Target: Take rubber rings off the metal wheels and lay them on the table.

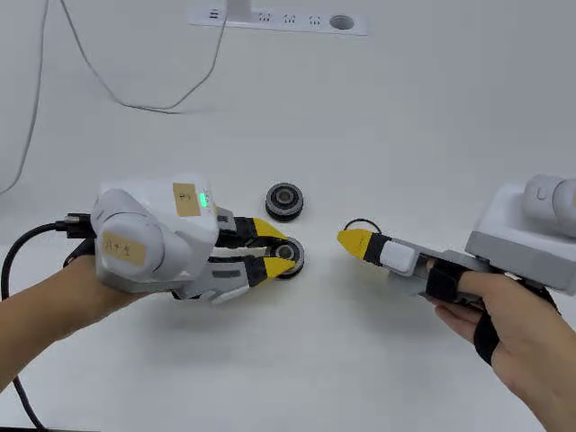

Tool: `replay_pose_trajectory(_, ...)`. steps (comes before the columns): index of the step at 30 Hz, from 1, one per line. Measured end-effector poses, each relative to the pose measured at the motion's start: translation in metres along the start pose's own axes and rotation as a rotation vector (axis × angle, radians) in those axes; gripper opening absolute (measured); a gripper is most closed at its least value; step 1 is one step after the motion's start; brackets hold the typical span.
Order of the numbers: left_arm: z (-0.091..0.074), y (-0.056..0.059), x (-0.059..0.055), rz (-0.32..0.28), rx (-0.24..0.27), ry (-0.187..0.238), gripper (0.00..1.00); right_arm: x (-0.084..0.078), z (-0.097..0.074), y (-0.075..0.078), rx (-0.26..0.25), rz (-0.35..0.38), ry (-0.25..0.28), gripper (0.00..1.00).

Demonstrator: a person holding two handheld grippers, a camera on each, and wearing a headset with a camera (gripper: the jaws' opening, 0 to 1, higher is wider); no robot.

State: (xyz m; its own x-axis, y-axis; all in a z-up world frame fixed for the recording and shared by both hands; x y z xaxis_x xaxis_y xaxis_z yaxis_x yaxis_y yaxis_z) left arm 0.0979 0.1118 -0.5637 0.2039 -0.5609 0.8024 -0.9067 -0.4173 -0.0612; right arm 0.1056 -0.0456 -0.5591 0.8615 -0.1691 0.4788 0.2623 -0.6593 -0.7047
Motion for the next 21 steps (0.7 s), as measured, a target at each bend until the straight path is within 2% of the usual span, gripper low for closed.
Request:
replay_pose_trajectory(4,0.000,0.000,-0.001,0.003,0.001,0.001,0.14,-0.002,0.002,-0.003,0.029,-0.005,-0.012,0.16)
replay_pose_trajectory(6,0.000,0.000,-0.001,0.041,0.007,-0.002,0.14,-0.005,0.004,-0.006,0.058,-0.017,-0.031,0.19)
replay_pose_trajectory(10,-0.001,0.001,0.000,0.023,0.004,0.002,0.14,-0.010,0.008,-0.013,0.102,-0.030,-0.053,0.22)
replay_pose_trajectory(13,-0.002,0.003,0.002,0.033,0.002,0.003,0.14,-0.013,0.013,-0.019,0.134,-0.032,-0.075,0.25)
replay_pose_trajectory(16,-0.002,0.003,0.001,0.054,0.004,0.005,0.14,-0.016,0.017,-0.024,0.148,-0.027,-0.087,0.30)
replay_pose_trajectory(21,-0.002,0.001,-0.001,0.042,0.007,0.014,0.14,-0.019,0.022,-0.027,0.159,-0.014,-0.091,0.38)
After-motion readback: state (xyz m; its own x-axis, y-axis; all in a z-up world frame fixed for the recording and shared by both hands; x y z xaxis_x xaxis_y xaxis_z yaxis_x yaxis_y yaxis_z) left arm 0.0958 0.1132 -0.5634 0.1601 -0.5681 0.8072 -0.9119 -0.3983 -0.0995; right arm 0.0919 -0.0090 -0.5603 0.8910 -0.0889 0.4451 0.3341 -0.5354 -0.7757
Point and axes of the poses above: the centre of the closed fingertips' face, and the gripper's own axes: z roughly forward along the fingers, y roughly to its right, x roughly out of its top, the point moved 7 cm from there along -z, roughly backward along the fingers, and after that the axes turned 4 degrees about -y, right-handed, at the moved point
